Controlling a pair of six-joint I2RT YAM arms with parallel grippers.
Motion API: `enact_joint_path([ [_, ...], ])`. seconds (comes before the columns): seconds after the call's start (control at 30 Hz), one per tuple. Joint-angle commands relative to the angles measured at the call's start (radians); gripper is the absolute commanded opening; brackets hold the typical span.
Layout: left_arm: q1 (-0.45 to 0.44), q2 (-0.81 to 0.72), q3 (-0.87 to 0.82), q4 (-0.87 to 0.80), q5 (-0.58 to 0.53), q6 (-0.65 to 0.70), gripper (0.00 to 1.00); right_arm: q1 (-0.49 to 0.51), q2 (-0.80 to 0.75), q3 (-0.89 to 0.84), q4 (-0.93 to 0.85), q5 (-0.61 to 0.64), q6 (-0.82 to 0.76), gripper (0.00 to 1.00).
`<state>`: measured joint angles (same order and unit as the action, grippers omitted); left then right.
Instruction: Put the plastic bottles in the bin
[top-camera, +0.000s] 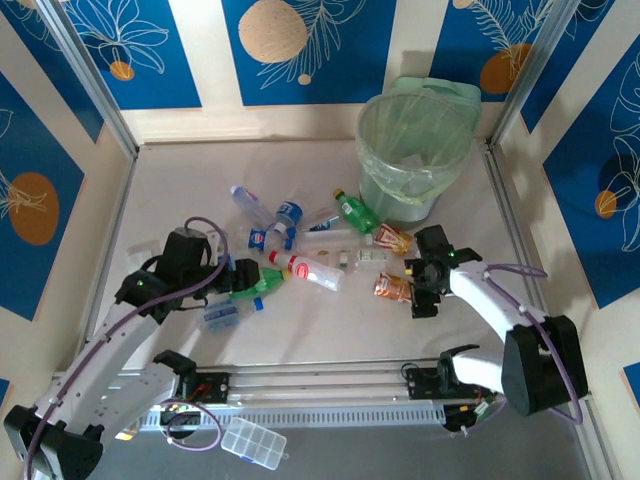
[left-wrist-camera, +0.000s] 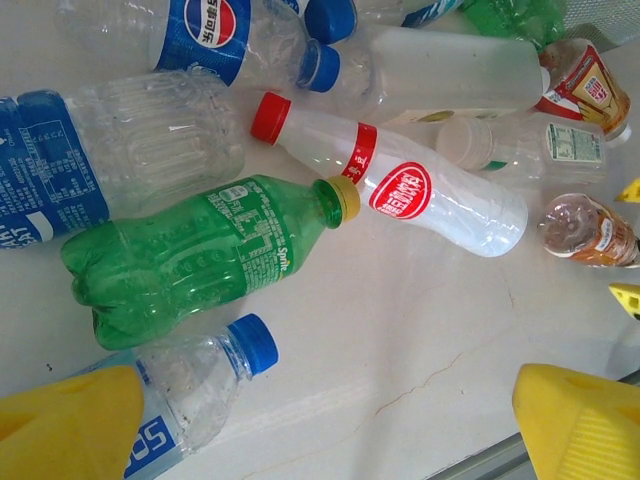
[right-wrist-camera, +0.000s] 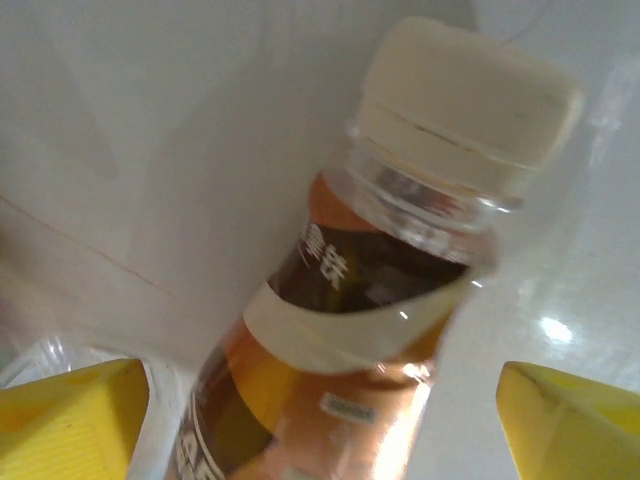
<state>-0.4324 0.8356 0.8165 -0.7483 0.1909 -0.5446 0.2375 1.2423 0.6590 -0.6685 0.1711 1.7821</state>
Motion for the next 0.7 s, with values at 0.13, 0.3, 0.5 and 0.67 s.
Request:
enact_joint_path([
  [0.13,-0.005,0.007,0.051,-0.029,0.009,-0.003,0.95,-0.005,0.118,0.016,0.098,-0.056,0.027,0.78],
  [0.3,-0.005,0.005,0.058,-0.03,0.007,-0.005,0.94,0.0,0.133,0.001,0.099,-0.056,0.025,0.66],
  [0.5,-0.005,0.014,0.061,-0.022,0.014,-0.011,0.95,0.001,0.106,-0.014,0.081,-0.053,0.012,0.53],
  [0.67,-0.005,0.019,0.061,-0.014,0.037,-0.009,0.94,-0.005,0.036,-0.037,0.048,-0.046,-0.002,0.46],
])
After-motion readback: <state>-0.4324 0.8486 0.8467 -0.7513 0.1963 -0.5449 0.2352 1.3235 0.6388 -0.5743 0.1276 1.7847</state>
